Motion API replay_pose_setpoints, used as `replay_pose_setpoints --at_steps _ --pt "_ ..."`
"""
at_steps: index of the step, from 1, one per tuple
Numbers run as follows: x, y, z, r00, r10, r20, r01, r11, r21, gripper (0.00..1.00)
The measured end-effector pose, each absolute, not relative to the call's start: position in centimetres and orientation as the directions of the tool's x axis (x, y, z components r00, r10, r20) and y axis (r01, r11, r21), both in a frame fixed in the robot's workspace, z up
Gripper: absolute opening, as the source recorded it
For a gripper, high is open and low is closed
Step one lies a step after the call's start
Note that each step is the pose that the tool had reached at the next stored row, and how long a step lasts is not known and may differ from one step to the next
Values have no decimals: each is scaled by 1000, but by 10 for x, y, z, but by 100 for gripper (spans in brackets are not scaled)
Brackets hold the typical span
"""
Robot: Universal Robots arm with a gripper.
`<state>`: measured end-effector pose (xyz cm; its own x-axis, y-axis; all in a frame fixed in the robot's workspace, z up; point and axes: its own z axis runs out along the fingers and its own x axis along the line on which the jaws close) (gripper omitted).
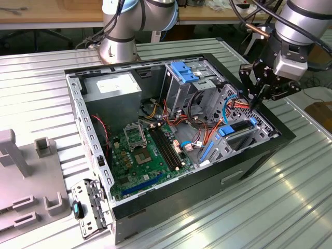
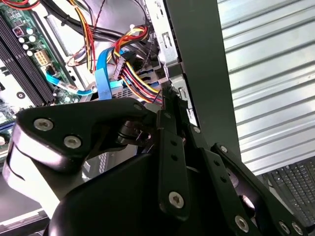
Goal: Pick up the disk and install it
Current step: 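Insert the first disk wire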
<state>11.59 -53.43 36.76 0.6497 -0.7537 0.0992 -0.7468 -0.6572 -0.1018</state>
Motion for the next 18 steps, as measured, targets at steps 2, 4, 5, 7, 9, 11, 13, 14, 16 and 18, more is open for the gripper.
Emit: replay_pose_setpoints --at_steps 2,4,5,7,9,11,13,14,16,18 --pt "114 -534 367 645 -758 99 -751 -652 -102 17" --pt "114 -534 367 635 -766 99 -759 -643 -102 17" --pt "114 -534 367 629 -771 99 -764 -637 -102 17" --pt "114 -534 367 605 -790 99 -784 -613 -102 17" --pt "114 -534 365 547 -831 99 -825 -556 -102 17" --pt "114 -534 365 530 -842 99 -836 -539 -102 17" --pt "114 -534 364 512 -853 99 -848 -521 -102 17" --pt "114 -534 363 490 -866 99 -861 -499 -102 17" --pt "113 -534 363 476 -874 99 -868 -485 -102 17" --pt "107 -534 363 473 -875 99 -870 -482 -102 17"
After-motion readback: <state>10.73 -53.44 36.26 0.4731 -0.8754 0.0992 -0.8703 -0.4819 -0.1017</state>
